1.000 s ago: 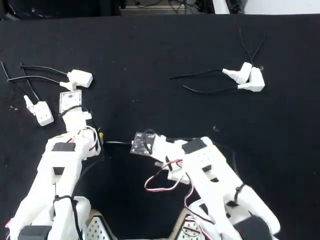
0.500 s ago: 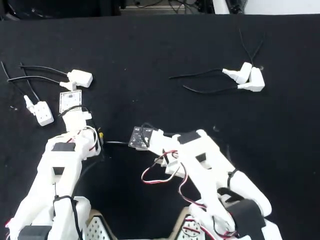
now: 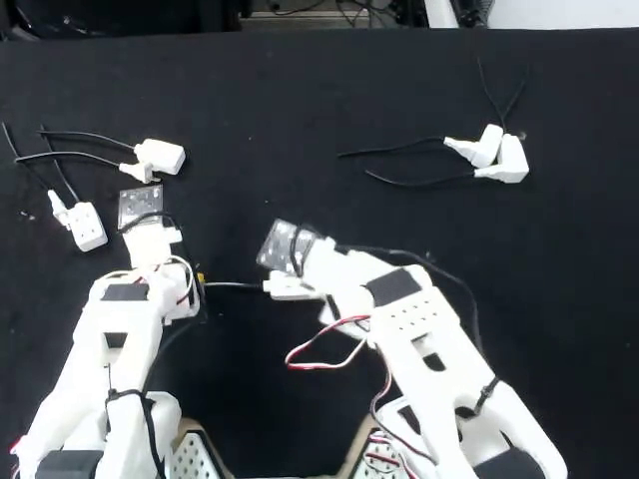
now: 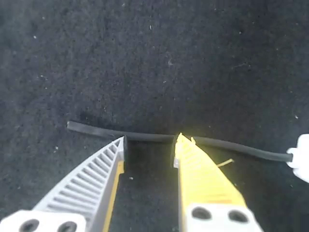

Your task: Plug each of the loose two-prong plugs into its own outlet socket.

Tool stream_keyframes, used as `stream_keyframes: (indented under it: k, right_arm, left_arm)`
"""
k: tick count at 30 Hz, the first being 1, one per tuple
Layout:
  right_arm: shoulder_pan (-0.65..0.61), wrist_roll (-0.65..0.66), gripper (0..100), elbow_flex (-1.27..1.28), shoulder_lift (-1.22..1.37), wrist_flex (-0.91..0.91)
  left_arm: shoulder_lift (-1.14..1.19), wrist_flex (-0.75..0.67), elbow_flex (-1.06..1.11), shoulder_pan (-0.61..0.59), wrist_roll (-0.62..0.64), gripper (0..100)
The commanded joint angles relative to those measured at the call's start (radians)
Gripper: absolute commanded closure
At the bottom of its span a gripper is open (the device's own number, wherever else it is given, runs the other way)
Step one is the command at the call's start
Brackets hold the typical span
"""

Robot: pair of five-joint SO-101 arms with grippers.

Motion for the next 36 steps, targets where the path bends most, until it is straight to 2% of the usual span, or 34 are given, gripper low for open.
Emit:
stream_keyframes:
  k: [1,5,9,17,21,25,28,31,36]
  right_arm:
    - [-0.063,-0.086,98.8,-0.028,-0.03,-0.109]
    - [-0.15,-0.095,98.8,-0.027,-0.005,-0.193]
    - [-0.178,-0.196,98.8,-0.021,0.041,-0.307]
    - [-0.183,-0.298,98.8,0.054,0.104,-0.506]
    - [-0.21,-0.334,98.8,0.07,0.104,-0.52]
    - [-0.278,-0.37,98.8,0.071,0.104,-0.52]
    - [-0.287,-0.373,98.8,0.071,0.104,-0.522]
    - [-0.29,-0.373,98.8,0.07,0.104,-0.523]
    - [-0.288,-0.373,98.8,0.067,0.104,-0.523]
  left_arm:
    - [-0.026,0.081,-0.099,-0.007,0.005,83]
    - [-0.031,0.089,-0.105,-0.008,0.005,83]
    - [-0.12,0.094,-0.076,-0.008,0.005,83]
    - [-0.546,0.092,0.104,-0.002,0.005,83]
    - [-0.753,0.092,0.202,0.016,0.006,83]
    - [-0.93,0.089,0.292,0.102,0.04,82]
    - [-1.051,0.089,0.343,0.159,0.091,82]
    - [-1.175,0.094,0.395,0.179,0.091,82]
    - [-1.172,0.094,0.395,0.18,0.091,82]
